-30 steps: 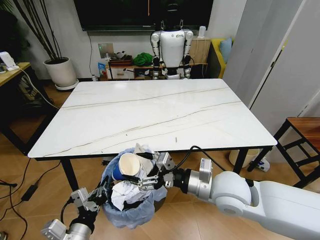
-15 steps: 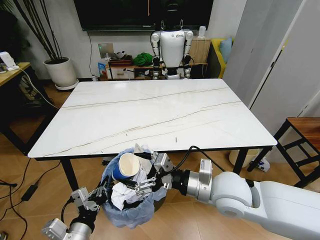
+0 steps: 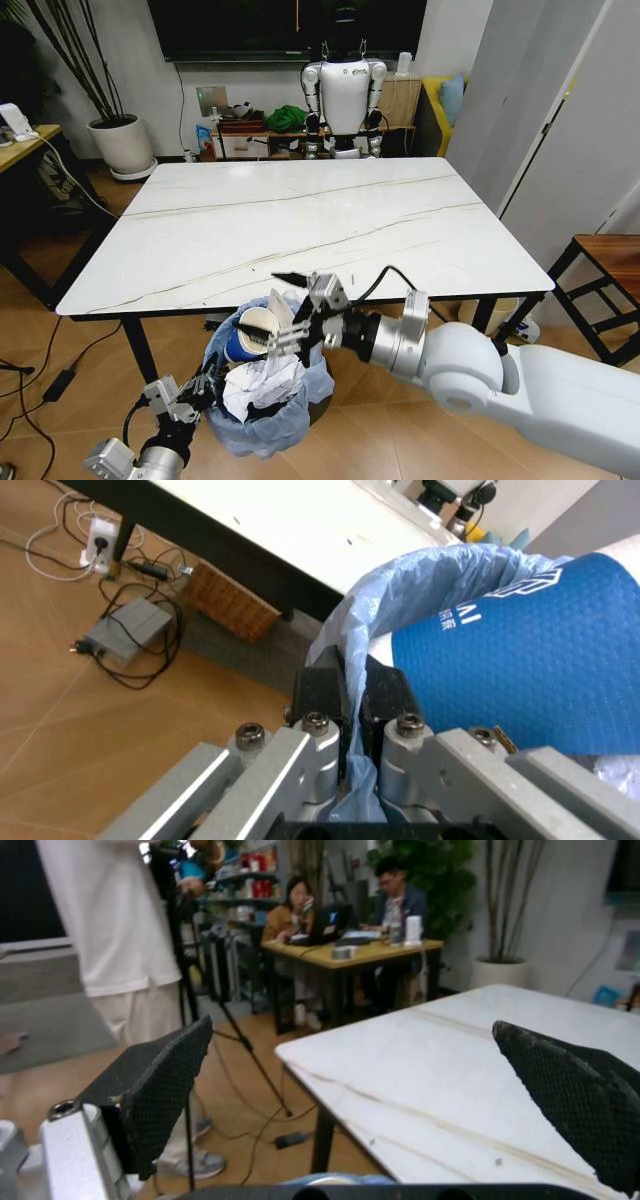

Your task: Pick up the trash bin and place the trash from the table into it.

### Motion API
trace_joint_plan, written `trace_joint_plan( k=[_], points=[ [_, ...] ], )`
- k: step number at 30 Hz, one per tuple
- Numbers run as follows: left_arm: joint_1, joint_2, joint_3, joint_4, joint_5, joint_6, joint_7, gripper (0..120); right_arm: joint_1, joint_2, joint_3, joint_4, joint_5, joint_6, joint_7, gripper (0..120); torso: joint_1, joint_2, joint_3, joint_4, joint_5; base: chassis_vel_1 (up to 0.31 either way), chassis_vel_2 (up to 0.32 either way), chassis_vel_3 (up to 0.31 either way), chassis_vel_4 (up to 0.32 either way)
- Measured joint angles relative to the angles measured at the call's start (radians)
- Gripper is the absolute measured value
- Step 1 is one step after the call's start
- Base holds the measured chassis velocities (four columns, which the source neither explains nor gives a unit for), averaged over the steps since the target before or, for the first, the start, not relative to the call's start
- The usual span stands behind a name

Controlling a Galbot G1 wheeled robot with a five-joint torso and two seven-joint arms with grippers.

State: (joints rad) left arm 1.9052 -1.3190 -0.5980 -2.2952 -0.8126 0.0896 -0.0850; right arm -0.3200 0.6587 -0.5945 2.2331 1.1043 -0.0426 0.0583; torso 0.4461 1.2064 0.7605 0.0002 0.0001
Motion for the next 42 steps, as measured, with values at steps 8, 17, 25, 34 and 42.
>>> trace_joint_plan(
  k=[8, 17, 25, 34, 42],
  points=[
    [0.001, -0.013, 0.004, -0.003, 0.006, 0.0, 0.001, 0, -0.121, -0.032, 0.24, -0.114, 0.026, -0.016, 0.037, 100, 0.0, 0.0, 0.0, 0.0003, 0.0001, 0.0, 0.0, 0.0, 0.0],
    [0.007, -0.001, 0.004, -0.01, 0.015, -0.002, 0.005, 0, -0.626, -0.07, 0.756, -0.272, -0.079, 0.027, -0.053, 100, 0.0, 0.0, 0.0, -0.0008, 0.0007, 0.0, 0.0, 0.0, 0.0],
    [0.021, 0.012, -0.002, -0.025, 0.018, -0.006, 0.01, 0, -0.97, 0.054, 1.074, -0.336, -0.189, 0.132, -0.127, 100, 0.0, 0.0, 0.0, -0.0003, 0.0, 0.0, 0.0, 0.0, 0.0],
    [0.024, 0.013, -0.007, -0.029, 0.015, -0.009, 0.012, 0, -1.017, 0.132, 1.165, -0.435, -0.258, 0.19, -0.151, 100, 0.0, 0.0, 0.0, 0.0, -0.0002, 0.0, 0.0, 0.0, 0.0],
    [0.021, 0.015, -0.007, -0.026, 0.015, -0.009, 0.012, 0, -1.057, 0.159, 1.221, -0.505, -0.268, 0.219, -0.217, 100, 0.0, 0.0, 0.0, 0.0, 0.0, 0.0, 0.0, 0.0, 0.0]
  ],
)
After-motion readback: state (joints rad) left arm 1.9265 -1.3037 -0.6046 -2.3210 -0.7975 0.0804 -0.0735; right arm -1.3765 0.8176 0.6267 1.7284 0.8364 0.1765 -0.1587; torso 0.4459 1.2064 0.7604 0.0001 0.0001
